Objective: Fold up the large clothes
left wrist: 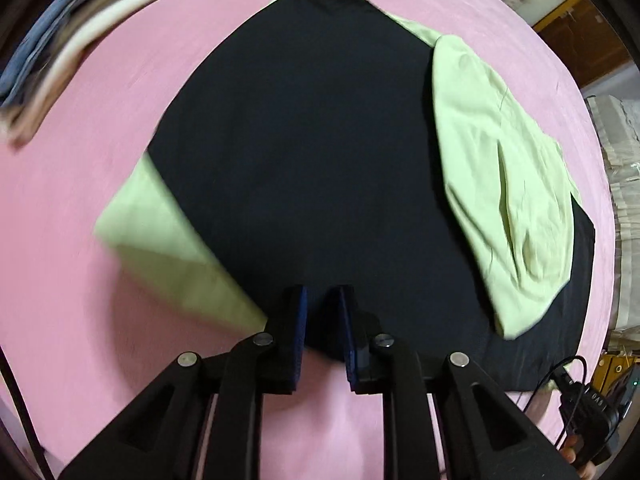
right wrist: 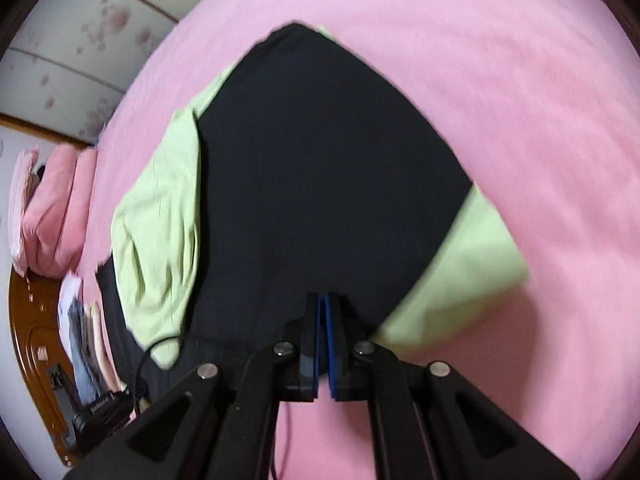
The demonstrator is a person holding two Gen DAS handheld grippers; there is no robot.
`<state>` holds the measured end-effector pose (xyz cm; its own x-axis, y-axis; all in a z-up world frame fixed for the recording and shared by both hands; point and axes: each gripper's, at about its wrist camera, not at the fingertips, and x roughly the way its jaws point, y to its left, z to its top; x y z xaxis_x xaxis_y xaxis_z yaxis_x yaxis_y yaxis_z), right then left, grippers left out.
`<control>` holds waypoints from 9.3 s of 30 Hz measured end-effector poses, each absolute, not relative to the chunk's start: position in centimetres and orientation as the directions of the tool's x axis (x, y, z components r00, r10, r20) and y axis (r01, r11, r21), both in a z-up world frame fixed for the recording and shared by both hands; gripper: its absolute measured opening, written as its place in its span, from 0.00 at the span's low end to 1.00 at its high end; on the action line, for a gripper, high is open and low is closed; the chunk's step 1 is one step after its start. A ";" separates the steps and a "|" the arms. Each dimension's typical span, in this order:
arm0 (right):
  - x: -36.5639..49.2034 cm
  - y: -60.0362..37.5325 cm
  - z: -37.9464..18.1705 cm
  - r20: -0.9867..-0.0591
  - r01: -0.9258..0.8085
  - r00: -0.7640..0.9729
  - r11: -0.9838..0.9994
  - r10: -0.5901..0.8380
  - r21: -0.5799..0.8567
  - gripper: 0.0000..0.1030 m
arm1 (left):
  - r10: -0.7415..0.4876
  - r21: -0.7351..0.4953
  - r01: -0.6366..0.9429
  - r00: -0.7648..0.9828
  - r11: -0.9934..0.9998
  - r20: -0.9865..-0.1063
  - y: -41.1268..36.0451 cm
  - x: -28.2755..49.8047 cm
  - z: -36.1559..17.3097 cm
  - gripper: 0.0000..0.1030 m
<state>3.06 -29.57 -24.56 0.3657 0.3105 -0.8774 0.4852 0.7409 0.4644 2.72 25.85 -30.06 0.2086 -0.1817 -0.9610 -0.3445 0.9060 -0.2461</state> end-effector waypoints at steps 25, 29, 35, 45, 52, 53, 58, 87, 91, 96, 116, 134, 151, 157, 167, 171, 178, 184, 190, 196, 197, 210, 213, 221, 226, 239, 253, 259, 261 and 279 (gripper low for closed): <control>12.3 -17.5 -14.0 -0.914 0.090 0.013 0.909 0.406 0.406 0.48 | -0.256 -0.304 -0.512 0.163 0.803 -0.953 19.5 -1.7 -27.6 0.74; 18.1 -15.3 -16.2 -0.906 0.077 0.115 0.906 0.407 0.416 0.47 | -0.251 -0.309 -0.535 0.179 0.786 -0.951 18.5 0.0 -29.5 0.76; 24.1 -13.2 -21.2 -0.931 0.147 0.070 0.919 0.359 0.365 0.02 | -0.269 -0.321 -0.583 0.177 0.746 -0.947 20.1 0.1 -31.7 0.78; 27.1 -10.0 -28.7 -0.943 0.130 -0.154 0.952 0.296 0.277 0.00 | -0.309 -0.448 -0.592 0.326 0.670 -0.893 22.8 1.0 -33.2 0.88; 28.1 -12.3 -30.1 -0.887 0.205 -0.233 0.912 0.399 0.357 0.00 | -0.277 -0.529 -0.579 0.469 0.620 -0.838 24.5 1.4 -33.1 0.91; 28.1 -12.4 -30.1 -0.886 0.210 -0.233 0.910 0.402 0.358 0.00 | -0.269 -0.552 -0.560 0.509 0.617 -0.818 24.8 1.5 -33.2 0.91; 27.8 -12.3 -29.7 -0.903 0.188 -0.211 0.922 0.375 0.339 0.00 | -0.275 -0.620 -0.566 0.578 0.543 -0.768 25.4 2.9 -34.5 0.91; 23.8 -13.7 -29.8 -0.867 0.191 0.068 0.847 0.494 0.497 0.00 | 0.018 -0.323 -0.338 0.714 0.884 -0.700 9.4 8.7 -18.0 0.07; 23.0 -14.7 -30.2 -0.833 0.234 0.121 0.800 0.540 0.552 0.00 | -0.084 -0.346 -0.187 0.766 0.919 -0.637 5.9 7.9 -15.4 0.06; 22.5 -15.5 -30.2 -0.797 0.163 0.143 0.781 0.586 0.603 0.00 | -0.202 -0.293 0.029 0.786 0.956 -0.584 -0.7 5.3 -13.6 0.06; 24.1 -38.1 -26.2 -0.661 0.235 0.278 0.618 0.696 0.750 0.05 | -0.359 -0.190 0.312 0.683 0.931 -0.636 -20.0 2.3 -14.2 0.06; 10.3 -47.8 -23.4 -0.802 0.234 0.170 0.767 0.573 0.597 0.39 | -0.530 -0.499 0.375 -0.023 0.781 -0.848 -26.4 0.0 -23.6 0.70; 2.3 -38.2 -23.7 -0.775 0.269 0.344 0.734 0.531 0.623 0.07 | -0.340 -0.329 0.106 0.109 0.938 -0.934 -11.1 3.8 -20.2 0.77; 1.8 -39.5 -24.9 -0.907 0.288 0.291 0.877 0.303 0.385 0.06 | -0.276 -0.274 0.030 0.132 0.961 -0.952 -7.3 4.8 -21.9 0.77; 1.0 -39.0 -19.1 -0.853 0.244 0.496 0.917 0.161 0.315 0.07 | -0.334 -0.319 0.102 0.225 0.942 -0.915 -8.5 8.8 -20.6 0.74; 6.6 -36.7 -17.8 -0.798 0.094 0.522 0.910 0.300 0.404 0.05 | -0.318 -0.293 0.134 0.254 0.947 -0.913 -10.9 13.8 -20.2 0.52; 17.4 -31.4 -18.0 -0.755 -0.020 0.542 0.904 0.369 0.428 0.00 | -0.264 -0.241 0.108 0.359 0.965 -0.895 -12.9 23.0 -21.6 0.14; 22.6 -30.1 -21.4 -0.802 -0.024 0.497 0.930 0.330 0.368 0.00 | -0.138 -0.144 0.008 0.358 0.989 -0.923 -13.1 29.5 -25.5 0.09; 23.0 -37.3 -26.4 -0.823 0.127 0.510 0.925 0.248 0.357 0.00 | -0.066 -0.070 0.005 0.405 0.998 -0.912 -13.1 31.1 -27.2 0.01; 21.7 -35.9 -23.1 -0.854 0.146 0.520 0.981 0.036 0.130 0.00 | 0.071 0.067 -0.026 0.281 0.997 -0.957 -12.9 30.2 -25.6 0.01; 21.3 -35.6 -22.4 -0.855 0.166 0.518 0.977 0.026 0.131 0.00 | 0.073 0.073 -0.009 0.263 0.997 -0.962 -13.2 29.8 -25.3 0.01; 15.0 -36.5 -25.2 -0.917 0.209 0.361 0.944 0.169 0.257 0.00 | 0.229 0.248 0.051 0.244 0.967 -0.942 -11.7 22.4 -25.8 0.02; 14.2 -38.5 -23.6 -0.927 0.286 0.344 0.924 0.148 0.254 0.00 | 0.152 0.164 0.037 0.222 0.986 -0.963 -10.6 21.0 -24.6 0.03; 10.8 -32.7 -24.1 -0.778 0.175 0.288 0.769 0.558 0.615 0.00 | -0.168 -0.163 0.050 0.107 0.985 -0.980 -12.4 14.9 -25.9 0.03; 7.4 -35.3 -26.5 -0.857 0.254 0.290 0.829 0.426 0.498 0.00 | -0.202 -0.206 -0.040 0.097 0.978 -0.975 -8.2 13.7 -26.9 0.01; 5.2 -35.2 -20.7 -0.836 0.229 0.415 0.847 0.361 0.479 0.00 | -0.261 -0.281 -0.048 0.248 0.958 -0.933 -7.5 8.9 -23.0 0.16; -5.9 -32.4 -16.1 -0.817 0.257 0.468 0.832 0.338 0.492 0.05 | -0.282 -0.284 0.041 0.309 0.958 -0.908 -4.1 -4.3 -17.0 0.55; -11.2 -30.9 -12.4 -0.818 0.247 0.487 0.850 0.307 0.466 0.29 | -0.276 -0.251 0.123 0.284 0.960 -0.918 -2.1 -10.3 -13.2 0.70; -12.6 -30.6 -11.4 -0.816 0.240 0.492 0.853 0.304 0.463 0.48 | -0.272 -0.242 0.139 0.268 0.960 -0.924 -1.5 -11.7 -12.6 0.75; -13.1 -37.0 -10.1 -0.899 0.192 0.359 0.922 0.251 0.335 0.72 | -0.052 -0.035 0.095 0.188 0.995 -0.981 4.9 -11.2 -14.6 0.90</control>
